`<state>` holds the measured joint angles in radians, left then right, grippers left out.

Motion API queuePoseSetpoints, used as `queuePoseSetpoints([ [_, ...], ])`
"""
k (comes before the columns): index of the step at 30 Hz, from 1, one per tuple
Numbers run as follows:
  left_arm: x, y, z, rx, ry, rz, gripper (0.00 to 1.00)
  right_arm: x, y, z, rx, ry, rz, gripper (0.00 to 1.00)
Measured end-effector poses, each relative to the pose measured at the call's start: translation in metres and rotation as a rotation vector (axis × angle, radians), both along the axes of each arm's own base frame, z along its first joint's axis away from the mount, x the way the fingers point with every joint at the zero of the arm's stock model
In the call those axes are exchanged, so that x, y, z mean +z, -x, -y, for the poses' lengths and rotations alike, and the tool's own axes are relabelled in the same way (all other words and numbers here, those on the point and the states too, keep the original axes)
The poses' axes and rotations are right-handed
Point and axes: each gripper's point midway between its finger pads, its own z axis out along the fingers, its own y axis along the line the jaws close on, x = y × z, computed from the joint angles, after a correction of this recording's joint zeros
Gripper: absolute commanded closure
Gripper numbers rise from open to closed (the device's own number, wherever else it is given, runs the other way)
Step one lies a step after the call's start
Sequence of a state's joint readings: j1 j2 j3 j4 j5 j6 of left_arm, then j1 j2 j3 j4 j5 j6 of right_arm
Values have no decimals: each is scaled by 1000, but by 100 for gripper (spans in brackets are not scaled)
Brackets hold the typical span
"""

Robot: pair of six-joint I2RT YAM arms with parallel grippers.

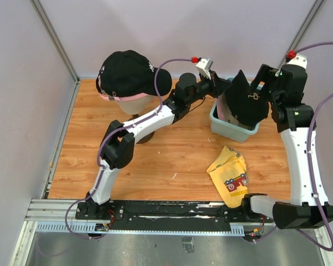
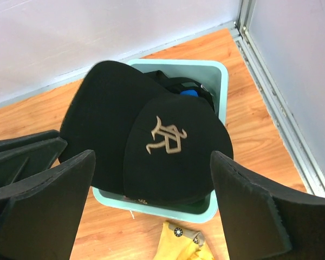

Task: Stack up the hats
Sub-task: Pick up the hat from the bin.

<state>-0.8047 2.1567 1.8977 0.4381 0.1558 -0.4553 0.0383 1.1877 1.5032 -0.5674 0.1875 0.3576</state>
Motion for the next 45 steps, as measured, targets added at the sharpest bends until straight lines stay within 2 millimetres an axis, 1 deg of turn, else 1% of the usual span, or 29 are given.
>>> queuePoseSetpoints([
  [3, 1, 3, 0, -42, -12, 32, 100, 11, -6, -3, 38, 35, 6, 11],
  [10, 6, 7, -3, -110, -45, 122, 100, 36, -11, -6, 88, 81, 22, 11],
  [13, 16, 13, -1, -144, -47, 169, 100, 45, -13, -10, 105, 75, 20, 11],
  [16, 36, 21, 1, -183, -34, 231, 100, 52, -17, -15, 127, 55, 19, 11],
  [19, 52, 28, 2, -213, -22, 287, 100, 51, -19, -20, 153, 38, 3, 12],
  [20, 54, 30, 2, -222, -22, 302, 100, 50, -19, -21, 159, 37, -3, 12],
  [23, 53, 35, 3, -251, -37, 331, 99, 46, -17, -23, 173, 45, -19, 12],
  [30, 47, 48, 9, -286, -112, 401, 99, 48, -10, -22, 182, 56, -26, 12],
  [32, 49, 54, 11, -294, -125, 423, 99, 49, -8, -23, 178, 41, -32, 12],
  [36, 59, 67, 13, -302, -142, 477, 99, 53, -8, -25, 164, 1, -36, 12],
  [43, 74, 82, 13, -299, -167, 559, 100, 33, -15, -28, 150, -54, -104, 13],
  [45, 77, 86, 12, -292, -176, 583, 100, 28, -16, -29, 147, -65, -120, 15],
])
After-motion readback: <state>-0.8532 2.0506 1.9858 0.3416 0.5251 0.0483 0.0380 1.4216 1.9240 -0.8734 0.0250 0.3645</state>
